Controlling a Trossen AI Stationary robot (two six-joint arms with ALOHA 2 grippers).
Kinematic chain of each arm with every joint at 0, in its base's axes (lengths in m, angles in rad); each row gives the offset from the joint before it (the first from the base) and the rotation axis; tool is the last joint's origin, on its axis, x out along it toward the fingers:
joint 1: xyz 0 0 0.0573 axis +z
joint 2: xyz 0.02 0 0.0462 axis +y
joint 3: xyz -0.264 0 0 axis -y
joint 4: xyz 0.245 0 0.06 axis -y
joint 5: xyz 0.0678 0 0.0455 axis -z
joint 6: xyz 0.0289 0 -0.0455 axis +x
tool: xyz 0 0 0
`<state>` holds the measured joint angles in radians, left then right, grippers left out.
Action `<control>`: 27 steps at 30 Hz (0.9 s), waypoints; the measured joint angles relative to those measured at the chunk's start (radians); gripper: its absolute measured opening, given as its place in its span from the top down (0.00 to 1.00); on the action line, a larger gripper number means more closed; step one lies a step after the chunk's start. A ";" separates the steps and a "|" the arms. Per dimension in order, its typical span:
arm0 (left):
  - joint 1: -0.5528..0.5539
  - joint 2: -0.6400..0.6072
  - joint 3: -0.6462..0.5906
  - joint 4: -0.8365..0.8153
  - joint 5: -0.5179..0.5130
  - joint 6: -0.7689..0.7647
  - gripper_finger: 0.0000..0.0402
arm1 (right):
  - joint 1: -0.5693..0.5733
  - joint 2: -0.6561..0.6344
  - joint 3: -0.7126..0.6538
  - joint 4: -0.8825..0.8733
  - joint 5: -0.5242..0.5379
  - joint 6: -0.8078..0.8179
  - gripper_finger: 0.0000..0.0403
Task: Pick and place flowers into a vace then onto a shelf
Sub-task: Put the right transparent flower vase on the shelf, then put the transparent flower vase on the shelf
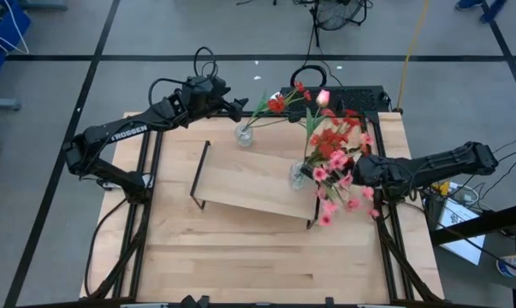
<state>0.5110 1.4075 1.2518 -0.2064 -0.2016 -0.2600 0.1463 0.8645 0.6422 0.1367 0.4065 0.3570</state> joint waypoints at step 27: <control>0.000 0.000 0.000 -0.011 0.001 0.030 0.01 | 0.014 -0.116 0.002 -0.129 -0.124 0.142 0.46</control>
<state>0.5110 1.4075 1.2518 -0.2174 -0.2003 -0.2302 0.1600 0.7480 0.6441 0.0081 0.2829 0.4991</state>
